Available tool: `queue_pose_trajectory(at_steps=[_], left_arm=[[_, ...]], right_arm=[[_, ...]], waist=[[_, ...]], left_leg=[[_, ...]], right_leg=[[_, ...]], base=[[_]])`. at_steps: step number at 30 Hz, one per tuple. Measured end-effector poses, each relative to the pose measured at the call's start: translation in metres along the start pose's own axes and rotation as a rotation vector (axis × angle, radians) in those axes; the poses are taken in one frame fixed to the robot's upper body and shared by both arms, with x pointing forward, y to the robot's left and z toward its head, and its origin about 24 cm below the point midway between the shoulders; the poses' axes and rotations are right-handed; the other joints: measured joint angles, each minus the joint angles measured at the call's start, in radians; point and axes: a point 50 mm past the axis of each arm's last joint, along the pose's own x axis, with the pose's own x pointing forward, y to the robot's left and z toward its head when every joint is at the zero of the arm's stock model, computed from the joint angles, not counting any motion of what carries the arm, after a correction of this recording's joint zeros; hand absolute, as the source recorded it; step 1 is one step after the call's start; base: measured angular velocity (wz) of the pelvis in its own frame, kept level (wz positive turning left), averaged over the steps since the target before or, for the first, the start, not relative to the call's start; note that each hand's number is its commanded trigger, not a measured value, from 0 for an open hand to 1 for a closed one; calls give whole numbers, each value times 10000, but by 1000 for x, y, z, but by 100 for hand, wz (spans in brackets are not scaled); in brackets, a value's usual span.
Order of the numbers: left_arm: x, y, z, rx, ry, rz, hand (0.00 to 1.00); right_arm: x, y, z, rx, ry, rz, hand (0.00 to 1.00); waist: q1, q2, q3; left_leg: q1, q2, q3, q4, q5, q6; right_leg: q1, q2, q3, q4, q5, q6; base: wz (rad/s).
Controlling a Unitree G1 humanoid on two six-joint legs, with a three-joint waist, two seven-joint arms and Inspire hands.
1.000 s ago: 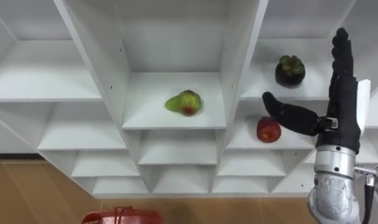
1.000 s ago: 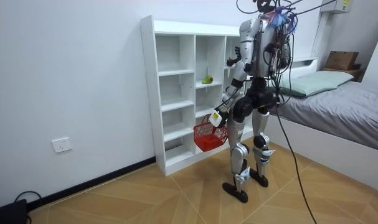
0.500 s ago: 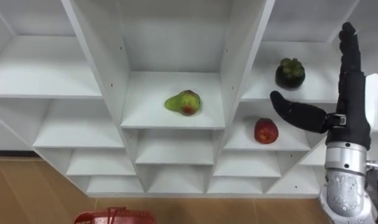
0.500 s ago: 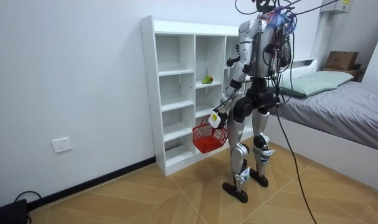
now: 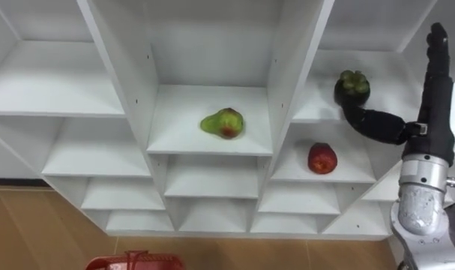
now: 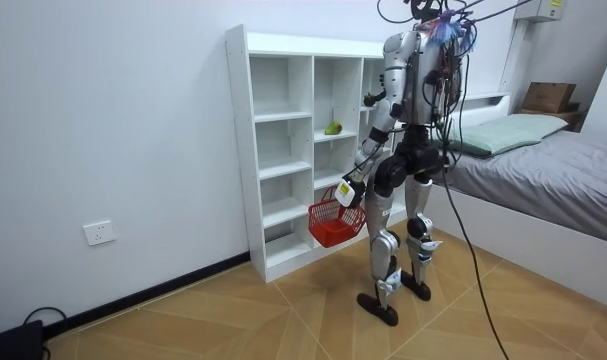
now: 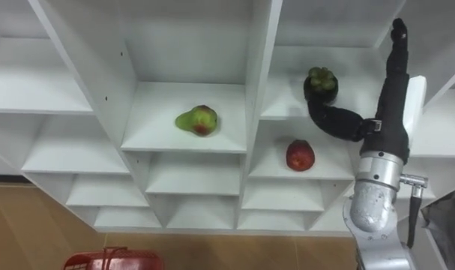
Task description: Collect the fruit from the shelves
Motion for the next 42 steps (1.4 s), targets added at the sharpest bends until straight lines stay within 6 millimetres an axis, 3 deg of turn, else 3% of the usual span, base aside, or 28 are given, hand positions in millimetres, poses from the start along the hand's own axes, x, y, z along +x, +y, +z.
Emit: queue_pose_trajectory(at_steps=[18, 28, 36, 42], left_arm=[[1, -1, 4, 43, -111, -222, 100], [2, -1, 11, 202, -338, -389, 100], [2, 0, 11, 159, -253, -314, 100], [3, 1, 10, 140, -118, -298, 100]], right_arm=[[7, 7, 4, 50, -166, 849, 0], [9, 13, 5, 14, -197, 1924, 0], [25, 20, 11, 296, -167, 2252, 0], [27, 22, 5, 373, 346, 2553, 0]], waist=[[61, -61, 13], [349, -130, 35], [331, -129, 31], [319, -123, 16]], left_leg=[[7, -1, -103, 24, 1, 0], [-6, -2, -117, 24, 1, 0], [-84, -5, -166, 29, 1, 0], [-135, -7, -209, 42, 3, -1]], right_leg=[[1, -21, -147, -8, 4, -7], [9, -22, -144, -7, 4, -6], [3, -26, -185, -7, 5, -9], [-11, -28, -241, -9, 5, -9]], base=[[1], [0], [0], [2]])
